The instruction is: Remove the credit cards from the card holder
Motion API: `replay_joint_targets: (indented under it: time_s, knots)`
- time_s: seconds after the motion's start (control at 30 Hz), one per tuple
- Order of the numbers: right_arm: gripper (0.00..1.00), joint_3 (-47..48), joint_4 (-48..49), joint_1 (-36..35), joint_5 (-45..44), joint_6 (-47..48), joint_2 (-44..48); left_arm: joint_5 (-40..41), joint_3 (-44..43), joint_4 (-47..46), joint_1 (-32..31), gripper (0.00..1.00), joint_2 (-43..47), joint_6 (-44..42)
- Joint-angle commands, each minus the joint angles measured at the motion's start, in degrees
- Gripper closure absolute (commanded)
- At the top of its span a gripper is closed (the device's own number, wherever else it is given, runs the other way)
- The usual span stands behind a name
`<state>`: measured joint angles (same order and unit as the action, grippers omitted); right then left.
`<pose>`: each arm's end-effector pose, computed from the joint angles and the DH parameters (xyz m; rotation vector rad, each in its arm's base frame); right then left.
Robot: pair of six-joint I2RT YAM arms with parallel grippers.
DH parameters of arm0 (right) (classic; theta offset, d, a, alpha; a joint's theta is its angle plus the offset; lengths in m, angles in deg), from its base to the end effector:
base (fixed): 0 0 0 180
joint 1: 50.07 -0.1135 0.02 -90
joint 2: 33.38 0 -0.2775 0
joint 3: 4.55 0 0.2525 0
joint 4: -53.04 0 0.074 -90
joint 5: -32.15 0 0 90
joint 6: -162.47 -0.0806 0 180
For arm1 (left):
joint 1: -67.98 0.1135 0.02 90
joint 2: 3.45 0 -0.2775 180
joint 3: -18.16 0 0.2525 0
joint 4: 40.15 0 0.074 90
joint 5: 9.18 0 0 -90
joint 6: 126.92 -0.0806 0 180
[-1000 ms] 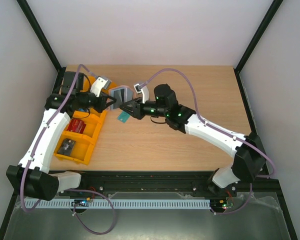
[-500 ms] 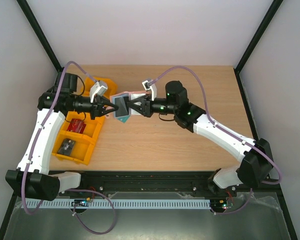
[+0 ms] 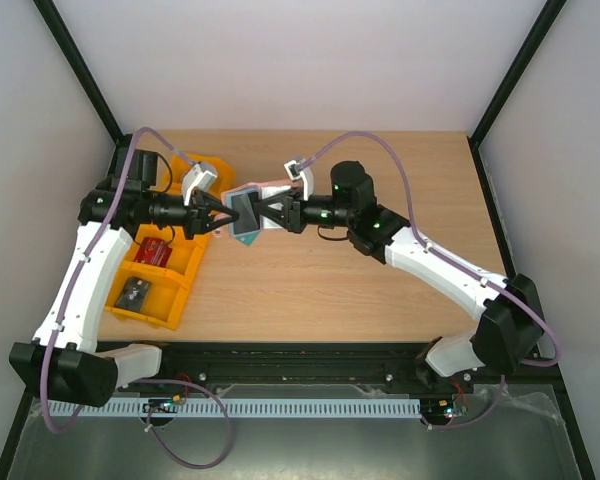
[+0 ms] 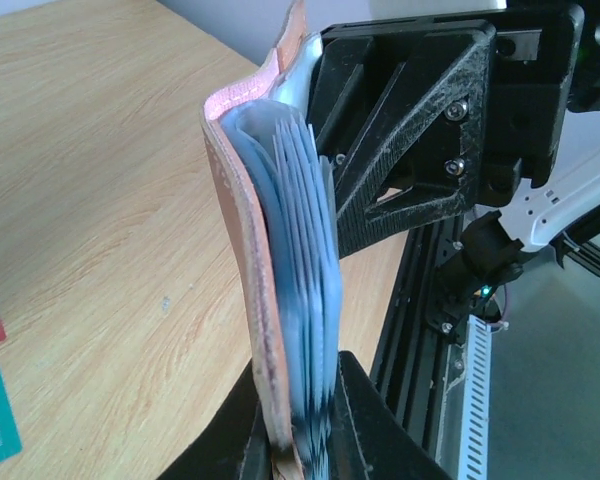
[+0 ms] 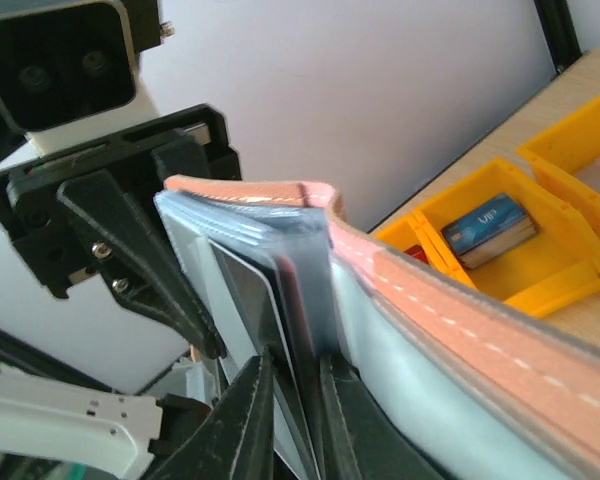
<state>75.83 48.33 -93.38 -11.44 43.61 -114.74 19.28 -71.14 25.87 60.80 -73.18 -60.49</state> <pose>0.2217 0.2892 0.3707 -0.9119 1.6839 1.5704 0.2285 -0.1002 0.3769 1.0060 1.8333 -1.0831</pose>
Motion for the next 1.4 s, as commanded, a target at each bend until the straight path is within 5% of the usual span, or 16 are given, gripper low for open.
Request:
replay_joint_targets:
  time_s: [0.0,0.17,0.37,0.6,0.73,0.9,1.37]
  knots:
    - [0.94,2.01,5.69,-3.79,2.81,0.93,-0.76,-2.18,1.64,-5.88,-3.81,0.98,-0.53,3.81]
    - [0.98,1.57,5.97,-3.67,2.25,1.05,-0.31,-2.79,2.41,-6.66,-4.54,0.98,-0.62,4.66]
    - [0.98,-1.12,5.96,-2.04,3.09,1.44,2.71,-10.70,2.47,-2.45,-1.88,0.82,-0.18,-0.54]
    - [0.98,-0.43,6.23,-1.40,12.94,2.29,4.02,-11.81,2.91,-1.71,-1.87,0.98,-0.06,-2.52]
    - [0.78,1.03,1.43,-1.42,18.50,6.59,5.83,-10.44,2.86,-2.14,-1.87,0.98,0.27,-1.90]
    - [0.64,1.04,1.74,-1.40,15.22,6.66,6.61,-10.83,2.47,-1.36,-1.95,0.98,0.55,-2.19]
    - [0.64,2.72,10.12,-2.54,10.23,-0.75,2.12,-11.49,2.60,1.97,-4.12,0.98,0.30,-7.01]
